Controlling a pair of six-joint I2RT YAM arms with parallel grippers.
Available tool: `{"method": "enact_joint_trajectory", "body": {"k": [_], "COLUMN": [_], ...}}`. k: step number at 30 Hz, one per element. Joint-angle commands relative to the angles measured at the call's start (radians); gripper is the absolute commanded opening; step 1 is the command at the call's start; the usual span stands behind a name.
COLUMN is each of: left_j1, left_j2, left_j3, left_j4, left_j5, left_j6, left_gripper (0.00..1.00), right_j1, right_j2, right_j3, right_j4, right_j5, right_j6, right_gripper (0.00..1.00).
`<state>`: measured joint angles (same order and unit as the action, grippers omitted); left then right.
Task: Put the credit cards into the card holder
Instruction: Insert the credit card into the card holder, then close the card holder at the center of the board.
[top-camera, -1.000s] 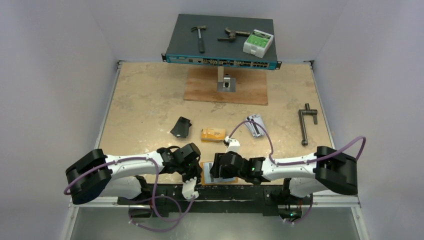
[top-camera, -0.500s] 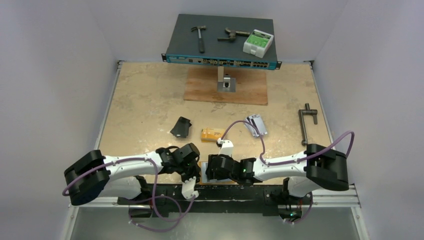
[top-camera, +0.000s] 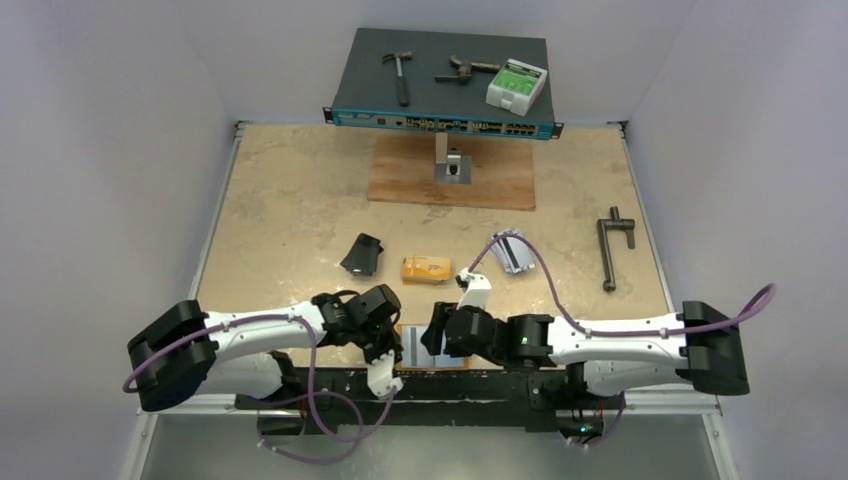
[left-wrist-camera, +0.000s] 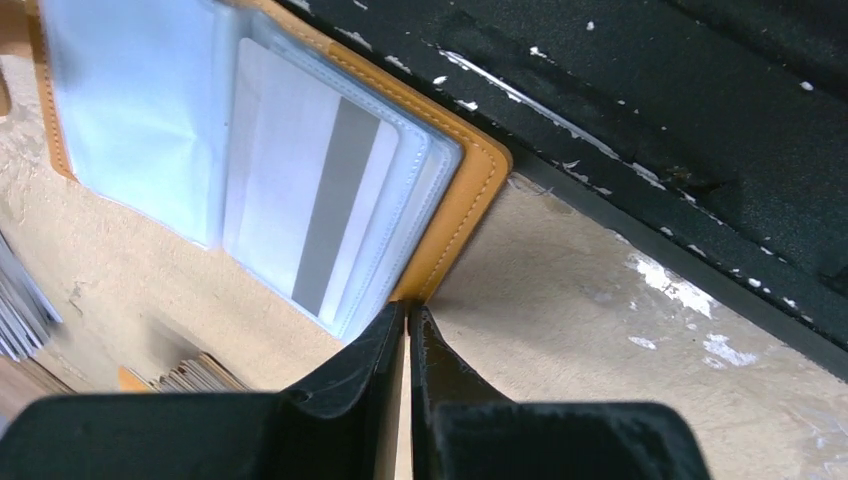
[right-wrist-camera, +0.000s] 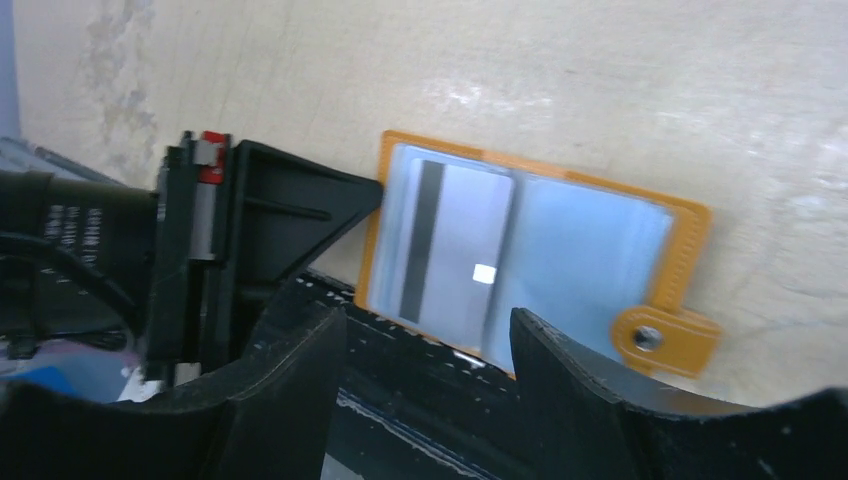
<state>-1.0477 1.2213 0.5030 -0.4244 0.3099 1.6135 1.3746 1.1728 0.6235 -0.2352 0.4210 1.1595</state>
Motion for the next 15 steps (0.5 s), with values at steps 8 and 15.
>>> {"method": "enact_joint_trajectory", "body": {"k": [8,15], "left_j1": [0.015,0.017], "left_j2": [-0.037,-0.059], "left_j3": [0.164,0.217], "left_j4": [-0.173,-0.294], "left_j5": [-0.005,-0.04], "left_j6": [-0.215,-0.286], "left_gripper": [0.13,0.13], "right_j1": [0.003,0.004], "right_j2": [0.077,0.245], "right_j3": [0.045,0.164], "right_j4": [-0.395,-0.537], "right_j5": [0.095,0.17], "right_j6": [0.194,0.214], "right_gripper": [0.7,0.6]}}
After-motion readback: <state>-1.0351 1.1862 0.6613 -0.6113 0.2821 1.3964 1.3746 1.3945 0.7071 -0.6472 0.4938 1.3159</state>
